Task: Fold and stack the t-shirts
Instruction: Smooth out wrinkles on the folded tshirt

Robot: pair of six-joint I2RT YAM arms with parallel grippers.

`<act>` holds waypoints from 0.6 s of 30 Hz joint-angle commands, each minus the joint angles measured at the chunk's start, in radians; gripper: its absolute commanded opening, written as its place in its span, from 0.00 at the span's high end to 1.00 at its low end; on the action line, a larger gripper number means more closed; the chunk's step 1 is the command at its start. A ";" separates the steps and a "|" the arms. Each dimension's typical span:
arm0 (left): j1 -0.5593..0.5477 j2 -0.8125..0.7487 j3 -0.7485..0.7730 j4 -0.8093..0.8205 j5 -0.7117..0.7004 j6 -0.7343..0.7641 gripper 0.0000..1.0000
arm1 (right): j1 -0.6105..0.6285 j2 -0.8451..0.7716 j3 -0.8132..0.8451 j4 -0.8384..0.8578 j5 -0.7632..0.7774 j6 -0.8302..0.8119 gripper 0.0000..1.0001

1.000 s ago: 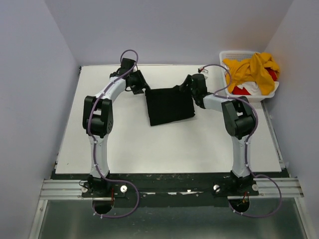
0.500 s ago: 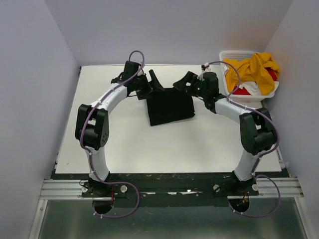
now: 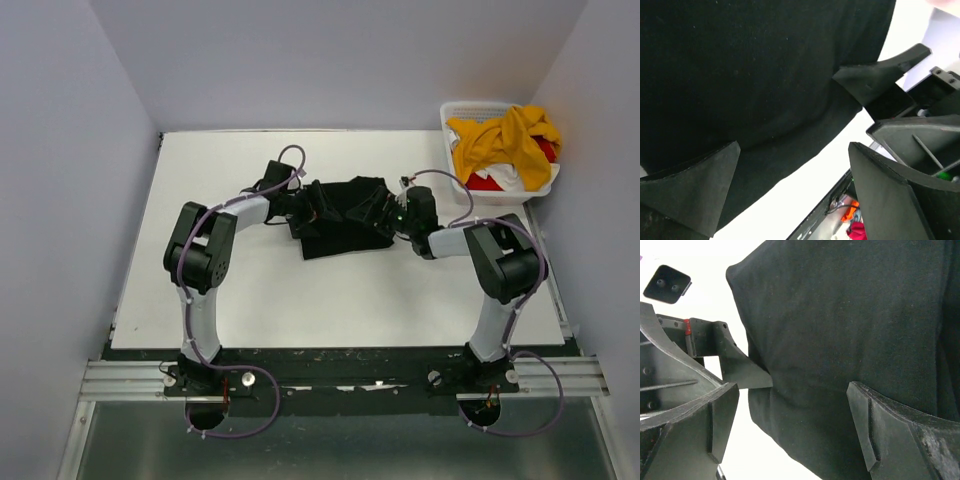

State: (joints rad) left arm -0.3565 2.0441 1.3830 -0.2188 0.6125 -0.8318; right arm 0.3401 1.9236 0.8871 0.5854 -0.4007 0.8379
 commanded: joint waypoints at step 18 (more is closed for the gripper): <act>-0.250 -0.713 -0.757 0.106 -0.186 -0.034 0.01 | 0.094 -0.878 -0.540 -0.468 0.163 -0.046 0.00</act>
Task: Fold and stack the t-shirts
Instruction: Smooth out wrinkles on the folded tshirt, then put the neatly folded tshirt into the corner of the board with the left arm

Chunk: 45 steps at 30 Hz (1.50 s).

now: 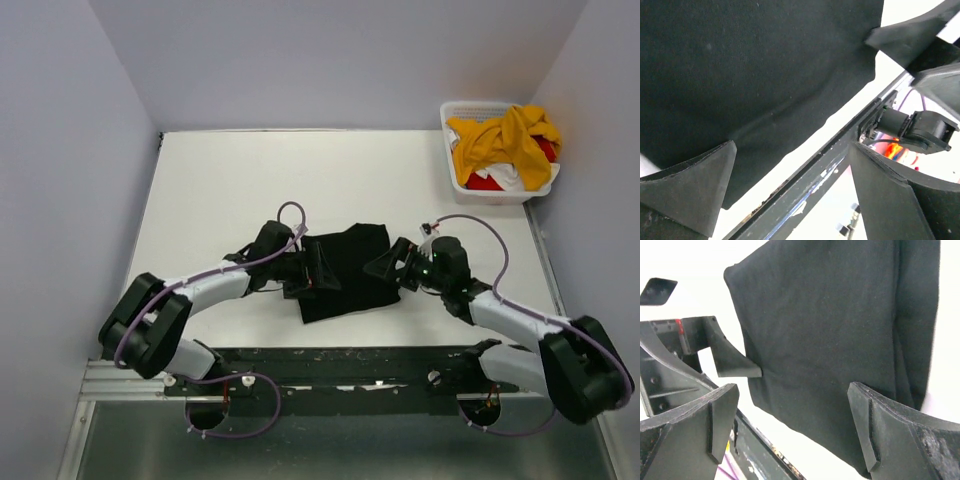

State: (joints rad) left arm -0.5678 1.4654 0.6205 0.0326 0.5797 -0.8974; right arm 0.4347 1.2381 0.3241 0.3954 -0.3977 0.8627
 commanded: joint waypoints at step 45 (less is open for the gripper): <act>0.313 0.606 1.212 -0.942 -0.912 0.553 1.00 | -0.004 -0.370 0.145 -0.578 0.431 -0.251 0.00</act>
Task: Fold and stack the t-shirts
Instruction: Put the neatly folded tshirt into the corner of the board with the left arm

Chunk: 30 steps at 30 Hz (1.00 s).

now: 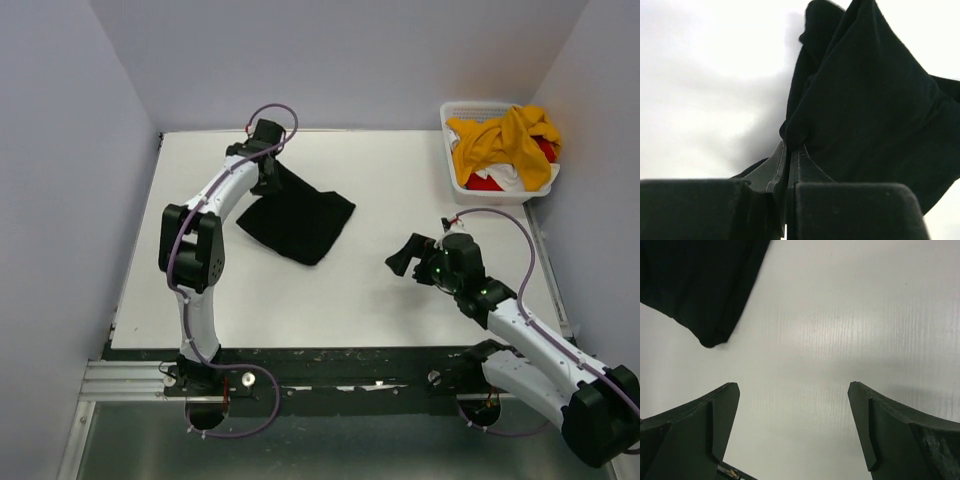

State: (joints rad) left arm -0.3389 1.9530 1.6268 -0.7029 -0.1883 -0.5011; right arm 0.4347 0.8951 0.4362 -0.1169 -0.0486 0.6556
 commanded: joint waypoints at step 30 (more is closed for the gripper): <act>0.551 0.454 0.839 -0.052 0.053 0.431 1.00 | -0.004 0.150 0.097 -0.055 0.292 -0.039 0.00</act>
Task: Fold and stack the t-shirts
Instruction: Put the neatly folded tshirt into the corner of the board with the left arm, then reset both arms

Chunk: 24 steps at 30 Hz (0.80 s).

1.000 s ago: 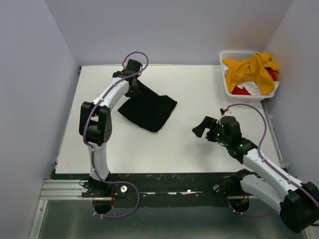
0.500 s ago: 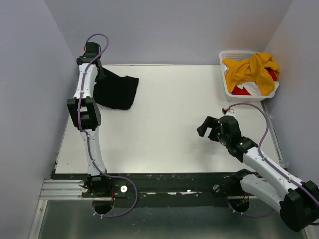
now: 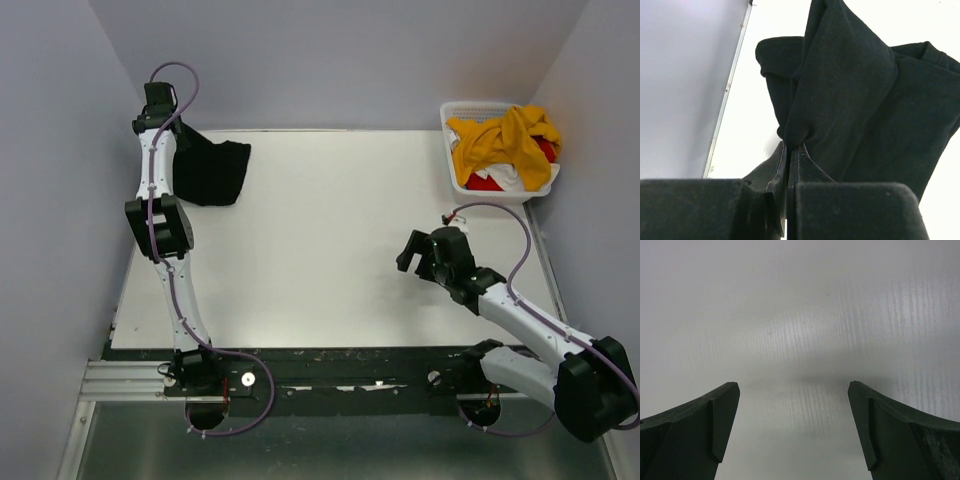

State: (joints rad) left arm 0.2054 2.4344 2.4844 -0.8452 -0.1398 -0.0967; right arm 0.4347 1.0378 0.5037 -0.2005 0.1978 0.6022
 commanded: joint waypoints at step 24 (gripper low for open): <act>-0.120 -1.018 -0.755 0.197 0.194 -0.365 0.01 | -0.004 -0.148 0.107 -0.066 0.088 0.009 0.00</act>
State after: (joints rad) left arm 0.1719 1.6756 2.0384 -0.7464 -0.0570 -0.3443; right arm 0.4347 0.9386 0.5842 -0.2401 0.2501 0.6128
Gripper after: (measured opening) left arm 0.984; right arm 0.998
